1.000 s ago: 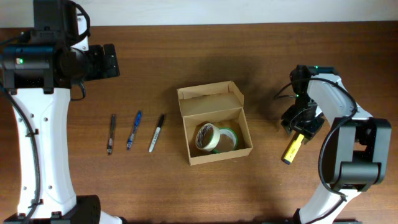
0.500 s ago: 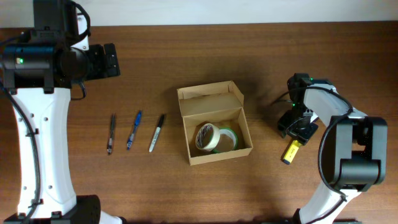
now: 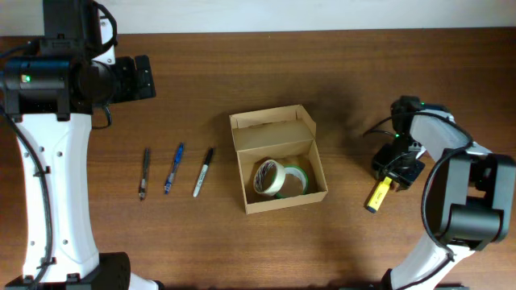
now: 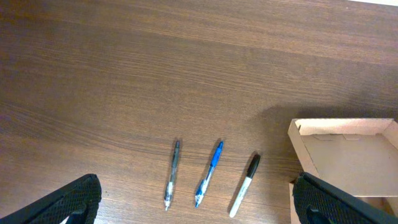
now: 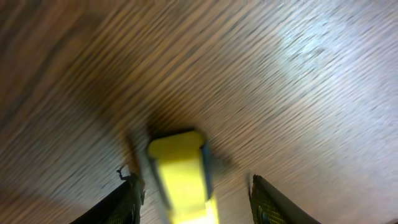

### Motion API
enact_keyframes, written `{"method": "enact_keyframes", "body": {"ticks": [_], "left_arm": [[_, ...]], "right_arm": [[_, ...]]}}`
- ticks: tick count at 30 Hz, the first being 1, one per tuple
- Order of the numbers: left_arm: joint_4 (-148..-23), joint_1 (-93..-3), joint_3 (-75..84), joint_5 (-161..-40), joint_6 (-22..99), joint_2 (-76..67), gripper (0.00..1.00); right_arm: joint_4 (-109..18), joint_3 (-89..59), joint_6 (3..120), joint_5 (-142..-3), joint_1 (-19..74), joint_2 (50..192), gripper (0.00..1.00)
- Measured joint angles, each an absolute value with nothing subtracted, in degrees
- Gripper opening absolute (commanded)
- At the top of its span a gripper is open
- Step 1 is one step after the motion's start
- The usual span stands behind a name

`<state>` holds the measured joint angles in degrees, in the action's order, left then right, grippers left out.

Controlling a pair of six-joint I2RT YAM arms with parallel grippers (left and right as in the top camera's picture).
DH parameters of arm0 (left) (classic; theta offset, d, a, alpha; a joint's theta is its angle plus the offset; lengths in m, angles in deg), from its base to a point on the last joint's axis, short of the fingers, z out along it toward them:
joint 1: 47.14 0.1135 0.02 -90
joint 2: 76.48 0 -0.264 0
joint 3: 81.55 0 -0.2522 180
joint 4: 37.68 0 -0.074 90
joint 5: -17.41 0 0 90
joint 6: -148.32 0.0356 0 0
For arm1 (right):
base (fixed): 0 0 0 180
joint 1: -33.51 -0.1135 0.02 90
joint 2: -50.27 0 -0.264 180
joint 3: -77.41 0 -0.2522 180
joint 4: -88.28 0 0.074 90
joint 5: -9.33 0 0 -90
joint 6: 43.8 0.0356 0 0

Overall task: Pack container
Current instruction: 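Lower the right gripper and grasp the yellow highlighter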

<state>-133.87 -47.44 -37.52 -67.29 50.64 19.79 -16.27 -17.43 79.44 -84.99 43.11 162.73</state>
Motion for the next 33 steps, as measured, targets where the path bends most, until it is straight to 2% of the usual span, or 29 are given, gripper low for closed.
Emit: {"method": "enact_keyframes", "body": {"ticks": [18, 33], "left_arm": [[-133.50, -47.44, -37.52, -67.29, 50.66, 19.79, 0.99], [-133.52, -47.44, -37.52, -67.40, 50.64, 19.79, 0.99]], "right_arm": [[-22.98, -20.43, 76.79, -76.66, 44.51, 160.99, 0.54], [-26.93, -24.99, 76.60, -76.95, 42.63, 158.01, 0.50]]}}
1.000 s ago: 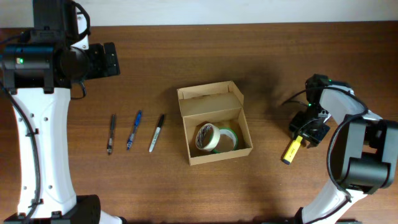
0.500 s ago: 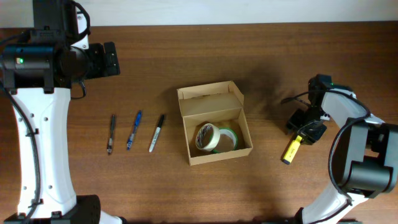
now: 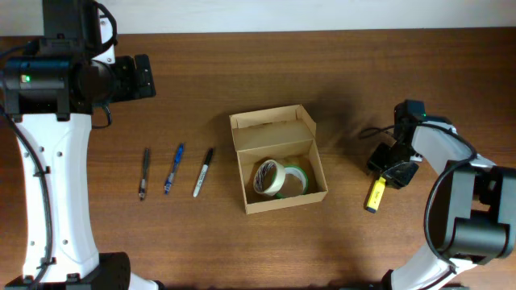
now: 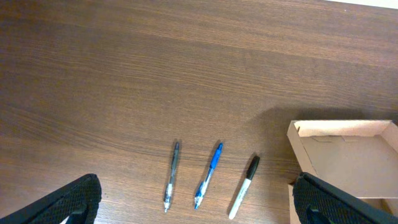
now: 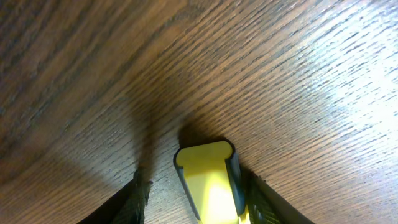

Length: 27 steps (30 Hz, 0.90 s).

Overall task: Pack container
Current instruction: 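Lower the right gripper and grasp the yellow highlighter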

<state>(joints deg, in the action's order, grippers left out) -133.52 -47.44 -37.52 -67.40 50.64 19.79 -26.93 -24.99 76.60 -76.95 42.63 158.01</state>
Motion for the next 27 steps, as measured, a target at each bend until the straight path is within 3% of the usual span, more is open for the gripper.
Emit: {"method": "enact_keyframes", "body": {"ticks": [10, 14, 16, 17, 18, 27], "left_arm": [[-133.50, -47.44, -37.52, -68.12, 50.64, 19.79, 0.99], [-133.50, -47.44, -37.52, -68.14, 50.66, 19.79, 0.99], [-133.48, -47.44, -37.52, -68.14, 50.64, 19.79, 0.99], [-133.50, -47.44, -37.52, -68.14, 50.64, 19.79, 0.99], [-133.50, -47.44, -37.52, -68.14, 50.64, 19.79, 0.99], [-133.48, -47.44, -37.52, -68.14, 50.64, 19.79, 0.99]], "right_arm": [[-23.54, -26.50, 75.35, -75.18, 41.93, 157.66, 0.50], [-23.37, -26.55, 74.96, -74.98, 41.93, 157.66, 0.40], [-23.26, -26.61, 74.83, -74.89, 41.91, 157.66, 0.26], [-23.09, -26.76, 75.02, -74.54, 41.91, 157.66, 0.08], [-22.91, -26.85, 74.72, -74.30, 41.82, 157.66, 0.04], [-23.06, -26.98, 74.74, -74.39, 41.76, 157.29, 0.04]]}}
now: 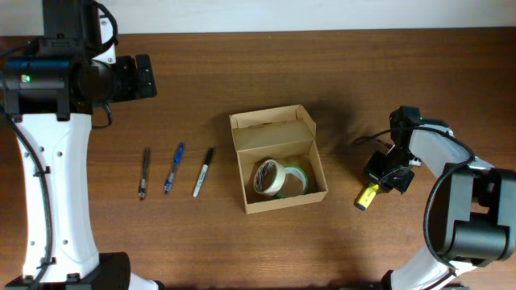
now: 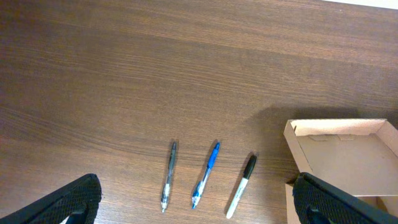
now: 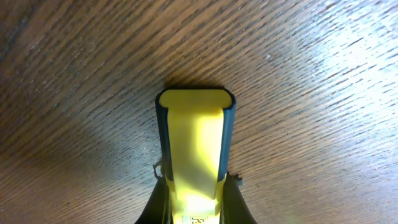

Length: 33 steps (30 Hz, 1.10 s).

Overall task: Pack container
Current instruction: 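Lower the right gripper and grasp the yellow highlighter, then lift the highlighter and lower it into the box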

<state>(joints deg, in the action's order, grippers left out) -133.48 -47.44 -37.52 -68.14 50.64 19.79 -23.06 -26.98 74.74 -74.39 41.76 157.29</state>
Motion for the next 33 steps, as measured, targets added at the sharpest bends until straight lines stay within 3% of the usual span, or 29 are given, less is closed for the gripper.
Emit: {"method": "enact_keyframes", "body": {"ticks": [13, 21, 27, 33], "left_arm": [[-133.48, -47.44, -37.52, -68.14, 50.66, 19.79, 0.99], [-133.37, -47.44, -37.52, -68.14, 50.66, 19.79, 0.99], [-133.15, -47.44, -37.52, -68.14, 50.66, 19.79, 0.99], [-133.17, -47.44, -37.52, -68.14, 50.66, 19.79, 0.99]], "right_arm": [[-20.68, -27.22, 74.70, -75.74, 41.52, 151.59, 0.04], [-5.40, -8.58, 74.26, -79.59, 39.57, 134.56, 0.04], [0.32, -0.03, 71.18, -78.80, 28.30, 127.94, 0.04], [1.46, 0.21, 63.94, -74.56, 13.04, 131.37, 0.04]]}}
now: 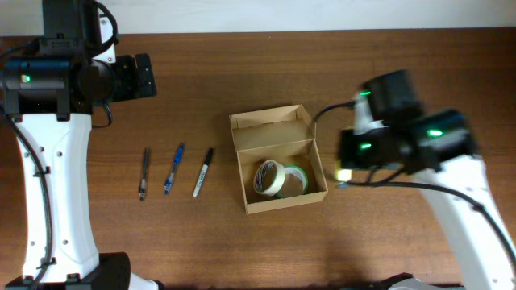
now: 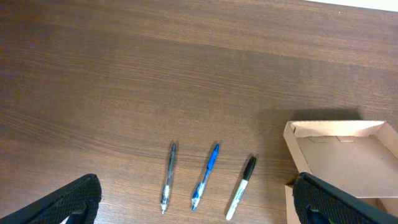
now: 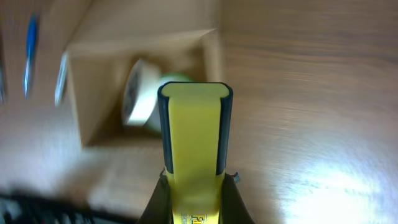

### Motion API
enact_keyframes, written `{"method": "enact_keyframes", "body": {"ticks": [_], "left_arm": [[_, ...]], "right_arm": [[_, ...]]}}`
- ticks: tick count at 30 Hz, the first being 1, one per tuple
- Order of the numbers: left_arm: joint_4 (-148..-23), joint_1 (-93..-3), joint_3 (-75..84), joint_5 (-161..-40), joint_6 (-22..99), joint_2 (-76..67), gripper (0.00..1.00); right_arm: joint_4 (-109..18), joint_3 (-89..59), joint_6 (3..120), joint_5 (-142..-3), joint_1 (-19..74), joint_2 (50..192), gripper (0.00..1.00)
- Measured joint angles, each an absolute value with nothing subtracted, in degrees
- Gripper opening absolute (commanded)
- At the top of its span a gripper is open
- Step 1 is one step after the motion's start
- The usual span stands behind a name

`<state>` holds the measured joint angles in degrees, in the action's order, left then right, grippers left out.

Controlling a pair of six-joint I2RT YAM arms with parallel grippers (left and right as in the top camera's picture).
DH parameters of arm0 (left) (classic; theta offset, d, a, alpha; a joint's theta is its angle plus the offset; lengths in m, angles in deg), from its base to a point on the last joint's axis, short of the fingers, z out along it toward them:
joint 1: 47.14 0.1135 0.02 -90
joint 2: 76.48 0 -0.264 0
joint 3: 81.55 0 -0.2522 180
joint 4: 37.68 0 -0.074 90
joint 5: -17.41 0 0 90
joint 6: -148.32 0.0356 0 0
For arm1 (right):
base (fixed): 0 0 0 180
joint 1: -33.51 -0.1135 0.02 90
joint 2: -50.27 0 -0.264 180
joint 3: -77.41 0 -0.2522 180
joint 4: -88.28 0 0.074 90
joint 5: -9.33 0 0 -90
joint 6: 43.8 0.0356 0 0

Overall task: Pack container
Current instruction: 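Lift the highlighter and lower it into the box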

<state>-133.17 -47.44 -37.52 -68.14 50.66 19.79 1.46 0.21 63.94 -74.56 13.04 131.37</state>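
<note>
An open cardboard box [image 1: 278, 129] stands mid-table with tape rolls [image 1: 274, 179] inside; the right wrist view shows the box [image 3: 146, 53] too. My right gripper [image 3: 194, 198] is shut on a yellow and dark blue utility knife [image 3: 194, 134], lifted just right of the box; overhead only the knife's yellow tip [image 1: 343, 175] shows. A black pen [image 1: 144, 172], blue pen [image 1: 173, 167] and black-capped marker [image 1: 202, 171] lie left of the box. My left gripper [image 2: 193, 202] hangs open high above them.
The box's lid flap [image 1: 272, 118] folds over the far half of the box. The table's back edge [image 1: 258, 32] meets a white wall. My left arm's white column [image 1: 56, 185] stands at the left side.
My right gripper, shut on the knife on the table at the far right, now holds it lifted and further left, just beside the box. The left gripper is unchanged.
My right gripper stood open around the yellow knife lying at the far right of the table. It sat lower over the knife, then was shut on it. Now the knife is off the table beside the box. The pens, marker and left arm stayed put.
</note>
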Motion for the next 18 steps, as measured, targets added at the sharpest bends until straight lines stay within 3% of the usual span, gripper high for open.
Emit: {"method": "enact_keyframes", "body": {"ticks": [6, 18], "left_arm": [[-134.42, -47.44, -37.52, -68.16, 50.66, 19.79, 0.99], [-134.88, -47.44, -37.52, -69.45, 50.66, 19.79, 0.99]], "right_arm": [[1.57, 0.21, 56.20, -72.97, 5.17, 139.15, 0.04], [-4.16, 0.21, 46.57, -73.27, 7.33, 156.16, 0.04]]}}
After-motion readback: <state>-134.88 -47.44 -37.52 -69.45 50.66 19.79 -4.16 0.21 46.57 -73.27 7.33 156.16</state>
